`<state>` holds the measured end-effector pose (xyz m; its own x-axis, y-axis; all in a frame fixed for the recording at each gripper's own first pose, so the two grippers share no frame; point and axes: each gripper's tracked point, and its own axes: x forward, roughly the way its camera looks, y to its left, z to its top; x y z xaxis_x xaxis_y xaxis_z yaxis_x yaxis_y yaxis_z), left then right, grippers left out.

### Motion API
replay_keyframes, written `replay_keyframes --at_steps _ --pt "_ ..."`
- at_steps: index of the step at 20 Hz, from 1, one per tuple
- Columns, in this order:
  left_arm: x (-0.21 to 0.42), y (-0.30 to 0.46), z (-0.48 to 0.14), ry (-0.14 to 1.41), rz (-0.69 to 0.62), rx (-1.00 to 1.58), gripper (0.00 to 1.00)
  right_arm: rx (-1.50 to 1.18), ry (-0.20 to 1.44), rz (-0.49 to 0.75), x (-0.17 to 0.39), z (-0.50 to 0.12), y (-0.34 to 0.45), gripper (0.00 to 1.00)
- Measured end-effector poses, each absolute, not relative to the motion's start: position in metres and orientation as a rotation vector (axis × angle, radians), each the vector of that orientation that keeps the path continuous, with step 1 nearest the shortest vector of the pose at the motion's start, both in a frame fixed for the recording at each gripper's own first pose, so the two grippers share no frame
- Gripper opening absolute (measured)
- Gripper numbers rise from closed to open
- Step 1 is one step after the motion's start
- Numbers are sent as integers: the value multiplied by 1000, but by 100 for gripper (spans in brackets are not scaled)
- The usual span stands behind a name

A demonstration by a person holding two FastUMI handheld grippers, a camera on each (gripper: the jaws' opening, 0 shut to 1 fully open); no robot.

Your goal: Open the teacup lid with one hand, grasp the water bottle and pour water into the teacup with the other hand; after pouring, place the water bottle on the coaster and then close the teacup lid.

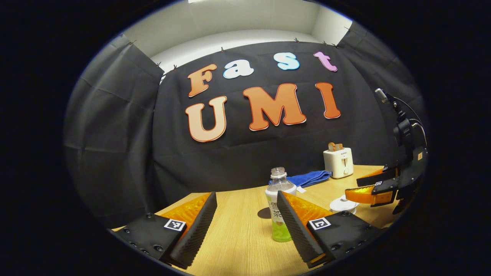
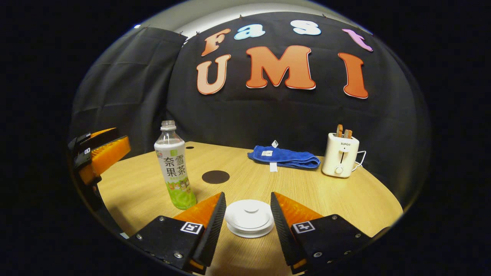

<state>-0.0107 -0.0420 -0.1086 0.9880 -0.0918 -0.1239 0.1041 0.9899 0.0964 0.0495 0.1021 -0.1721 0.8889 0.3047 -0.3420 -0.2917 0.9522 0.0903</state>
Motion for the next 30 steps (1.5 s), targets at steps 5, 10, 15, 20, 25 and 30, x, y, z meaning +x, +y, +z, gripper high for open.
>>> replay_keyframes --at_steps 5,10,15,20,25,30 --pt "-5 -48 -124 161 -121 87 97 11 411 317 63 -190 105 59" --pt "2 -51 -136 194 -127 88 100 -22 459 319 68 -202 108 47" --pt "7 -53 -140 203 -138 93 100 -1 461 325 73 -200 109 22" --pt "7 -68 -149 222 -175 81 100 22 469 323 71 -198 103 21" --pt "8 -94 -171 278 -240 7 100 48 400 340 65 -173 101 19" --pt "17 -111 -194 351 -269 -17 100 76 366 296 63 -154 81 19"
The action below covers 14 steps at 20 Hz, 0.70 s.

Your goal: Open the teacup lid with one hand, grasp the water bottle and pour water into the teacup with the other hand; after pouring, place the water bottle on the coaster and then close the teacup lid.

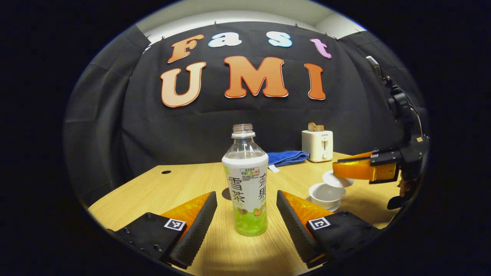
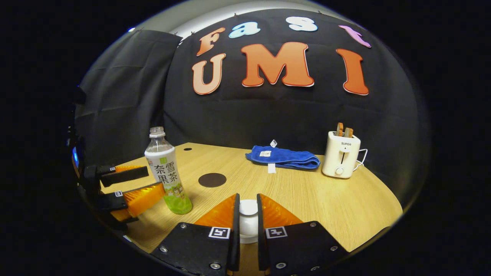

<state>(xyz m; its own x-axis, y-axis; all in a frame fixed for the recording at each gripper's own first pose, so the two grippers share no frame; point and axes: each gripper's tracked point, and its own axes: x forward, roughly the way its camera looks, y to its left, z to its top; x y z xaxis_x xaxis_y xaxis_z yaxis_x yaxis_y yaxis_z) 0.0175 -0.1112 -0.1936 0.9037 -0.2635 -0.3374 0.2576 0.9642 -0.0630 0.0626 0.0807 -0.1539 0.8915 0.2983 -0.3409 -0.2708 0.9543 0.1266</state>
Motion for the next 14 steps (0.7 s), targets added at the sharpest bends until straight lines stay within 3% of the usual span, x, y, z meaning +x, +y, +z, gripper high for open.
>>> replay_keyframes --at_steps 7,10,14 --pt "36 -125 -226 428 -310 14 94 117 292 243 56 -126 53 19" --pt "50 -121 -229 420 -289 11 74 113 287 232 56 -125 48 19" --pt "55 -111 -228 428 -260 48 70 114 284 210 56 -124 40 19"
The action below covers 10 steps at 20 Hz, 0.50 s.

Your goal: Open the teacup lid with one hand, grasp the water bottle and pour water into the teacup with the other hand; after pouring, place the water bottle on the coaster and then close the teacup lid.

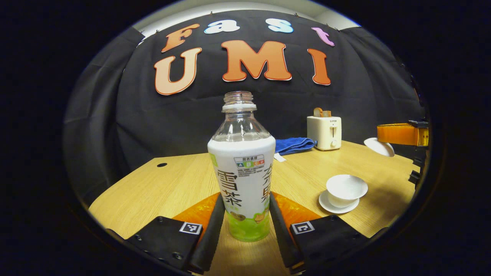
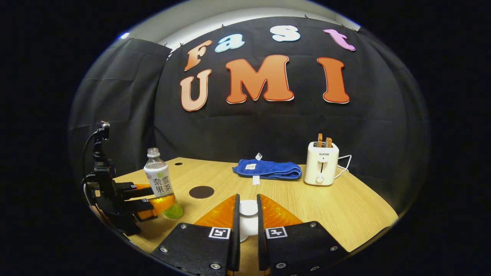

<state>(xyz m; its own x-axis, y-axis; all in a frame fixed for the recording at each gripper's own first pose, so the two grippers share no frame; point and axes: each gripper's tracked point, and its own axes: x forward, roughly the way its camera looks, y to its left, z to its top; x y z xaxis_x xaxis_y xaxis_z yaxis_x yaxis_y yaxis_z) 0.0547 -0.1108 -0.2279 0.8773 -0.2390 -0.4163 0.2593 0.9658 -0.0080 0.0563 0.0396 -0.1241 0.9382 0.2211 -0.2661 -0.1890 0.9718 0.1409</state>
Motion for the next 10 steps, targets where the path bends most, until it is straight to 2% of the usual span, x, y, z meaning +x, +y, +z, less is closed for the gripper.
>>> replay_keyframes --at_steps 2,7,10 --pt "57 -104 -227 429 -248 121 65 108 281 203 55 -122 36 19" --pt "66 -92 -223 409 -233 364 66 100 257 165 51 -114 21 19" --pt "66 -95 -224 398 -268 489 64 109 252 150 46 -113 14 19"
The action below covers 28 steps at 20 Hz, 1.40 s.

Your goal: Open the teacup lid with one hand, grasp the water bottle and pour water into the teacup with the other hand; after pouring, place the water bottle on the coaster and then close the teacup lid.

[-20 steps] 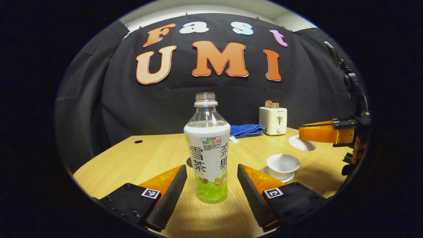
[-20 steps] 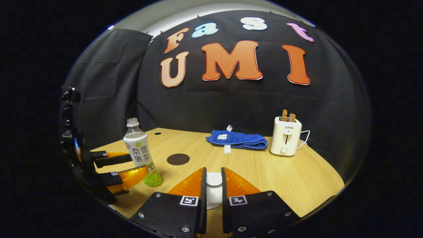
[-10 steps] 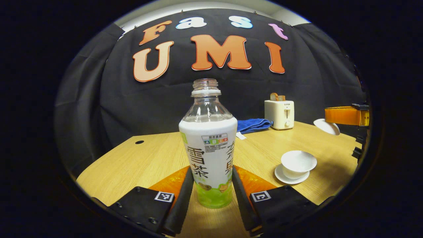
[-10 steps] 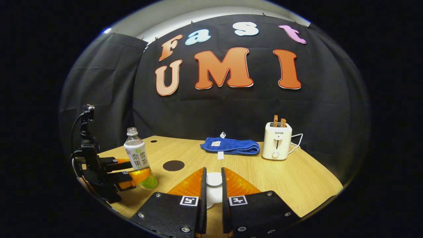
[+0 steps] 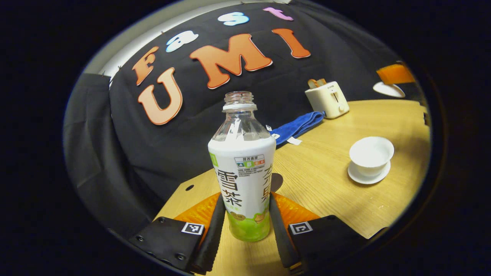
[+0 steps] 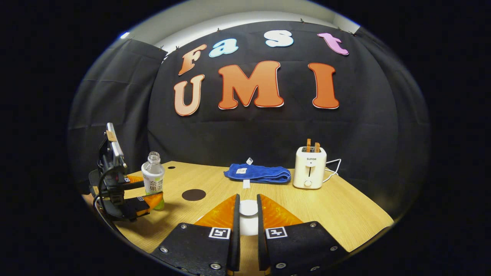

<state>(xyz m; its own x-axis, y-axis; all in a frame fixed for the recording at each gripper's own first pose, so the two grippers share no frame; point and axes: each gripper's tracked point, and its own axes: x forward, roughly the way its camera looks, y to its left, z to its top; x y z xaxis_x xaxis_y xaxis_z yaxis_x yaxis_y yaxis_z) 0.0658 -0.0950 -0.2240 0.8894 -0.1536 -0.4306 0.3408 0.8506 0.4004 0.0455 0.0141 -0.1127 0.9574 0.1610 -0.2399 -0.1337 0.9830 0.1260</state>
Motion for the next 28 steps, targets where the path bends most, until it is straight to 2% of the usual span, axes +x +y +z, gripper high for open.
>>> replay_keyframes --at_steps 7,8,9,12,13,14,17,18,19,21,22,23,24,27,28 --pt "62 -116 -225 332 -363 785 66 138 240 135 34 -109 2 19" --pt "62 -118 -228 331 -379 818 63 143 238 136 32 -108 2 19" --pt "62 -122 -231 333 -394 855 66 144 235 133 30 -107 0 19" --pt "59 -125 -234 337 -422 959 63 129 231 112 27 -109 -9 19" --pt "61 -125 -233 328 -427 1000 66 128 231 109 26 -111 -10 19" --pt "63 -127 -232 316 -432 1043 63 128 232 107 24 -111 -12 19" --pt "57 -125 -224 285 -457 1153 63 120 235 91 20 -114 -19 19" --pt "57 -126 -223 277 -470 1185 70 118 236 88 19 -115 -20 19" --pt "60 -131 -222 265 -485 1214 66 117 236 84 18 -115 -22 19" --pt "70 -143 -218 216 -494 1253 66 124 240 85 16 -117 -23 19" --pt "73 -146 -220 211 -504 1278 63 129 241 85 15 -118 -24 19" --pt "71 -146 -222 207 -518 1305 66 131 240 83 15 -119 -26 19" --pt "70 -149 -222 200 -526 1329 63 131 238 80 15 -120 -28 19" --pt "68 -153 -218 170 -557 1417 63 128 240 72 14 -122 -34 19" --pt "70 -154 -216 156 -564 1447 66 130 244 69 12 -124 -35 19"
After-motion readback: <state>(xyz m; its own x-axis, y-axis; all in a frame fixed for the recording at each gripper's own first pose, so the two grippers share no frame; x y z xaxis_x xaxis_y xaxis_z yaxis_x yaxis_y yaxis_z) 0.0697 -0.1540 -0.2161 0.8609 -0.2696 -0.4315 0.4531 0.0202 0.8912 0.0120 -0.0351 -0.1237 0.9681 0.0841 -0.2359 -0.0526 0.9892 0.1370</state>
